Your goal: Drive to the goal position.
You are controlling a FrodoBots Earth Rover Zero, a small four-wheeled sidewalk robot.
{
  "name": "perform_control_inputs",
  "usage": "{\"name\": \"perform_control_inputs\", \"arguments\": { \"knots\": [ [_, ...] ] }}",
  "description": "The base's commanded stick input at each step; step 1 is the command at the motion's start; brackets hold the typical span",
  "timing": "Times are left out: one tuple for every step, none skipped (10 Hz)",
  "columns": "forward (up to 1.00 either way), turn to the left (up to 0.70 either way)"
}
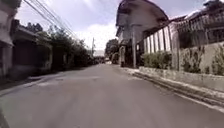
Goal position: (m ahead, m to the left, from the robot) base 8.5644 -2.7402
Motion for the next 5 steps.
{"name": "perform_control_inputs", "arguments": {
  "knots": [
    [0.7,0.01],
    [0.7,0.01],
    [0.7,0.01],
    [0.7,0.01],
    [0.7,0.01]
  ]
}}
